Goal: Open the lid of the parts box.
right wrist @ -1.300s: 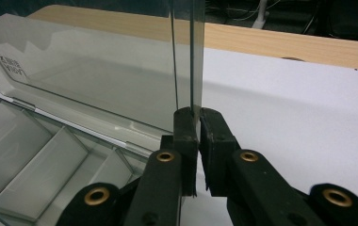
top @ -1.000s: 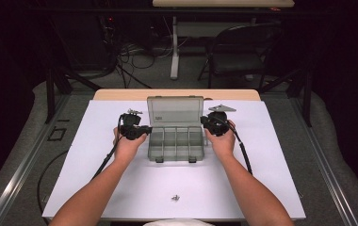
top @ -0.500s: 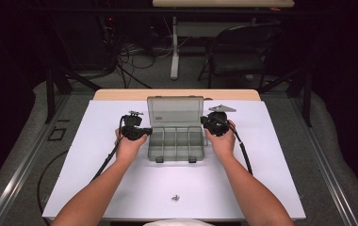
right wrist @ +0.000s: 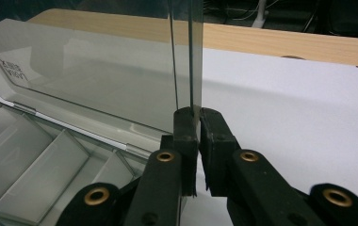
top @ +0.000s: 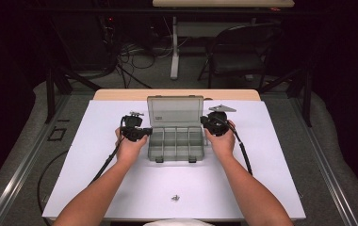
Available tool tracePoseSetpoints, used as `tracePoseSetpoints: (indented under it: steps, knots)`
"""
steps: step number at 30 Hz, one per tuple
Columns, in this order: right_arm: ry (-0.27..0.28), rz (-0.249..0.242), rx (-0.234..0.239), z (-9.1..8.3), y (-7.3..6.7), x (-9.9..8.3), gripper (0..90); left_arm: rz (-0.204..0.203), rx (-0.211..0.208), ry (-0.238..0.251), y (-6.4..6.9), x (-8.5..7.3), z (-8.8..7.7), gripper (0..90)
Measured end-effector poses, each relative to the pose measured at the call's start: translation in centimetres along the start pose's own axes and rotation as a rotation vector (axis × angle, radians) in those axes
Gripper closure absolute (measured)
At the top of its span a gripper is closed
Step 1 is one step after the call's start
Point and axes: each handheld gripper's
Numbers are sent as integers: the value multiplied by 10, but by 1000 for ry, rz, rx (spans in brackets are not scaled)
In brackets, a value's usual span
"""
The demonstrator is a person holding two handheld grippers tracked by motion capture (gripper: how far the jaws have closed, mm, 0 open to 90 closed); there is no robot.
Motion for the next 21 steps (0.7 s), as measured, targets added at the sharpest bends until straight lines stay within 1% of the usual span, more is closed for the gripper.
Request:
tracePoseSetpoints:
  steps: [6, 10, 21]
  knots:
    - [1, 6, -8, 1, 0, 0, 856, -1, 9, 9, 1, -1, 0, 851]
    - [-8, 34, -5, 2, 1, 1, 857, -1, 11, 16, 1, -2, 1, 853]
    - [-14, 66, -8, 5, 2, 3, 862, -4, 17, 26, 2, -2, 1, 855]
Point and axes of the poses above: each handheld gripper's, and its own axes: z roughly forward along the jaws, x roughly out of its top, y roughly to its right, and after that the axes turned 15 degrees about z, right-handed
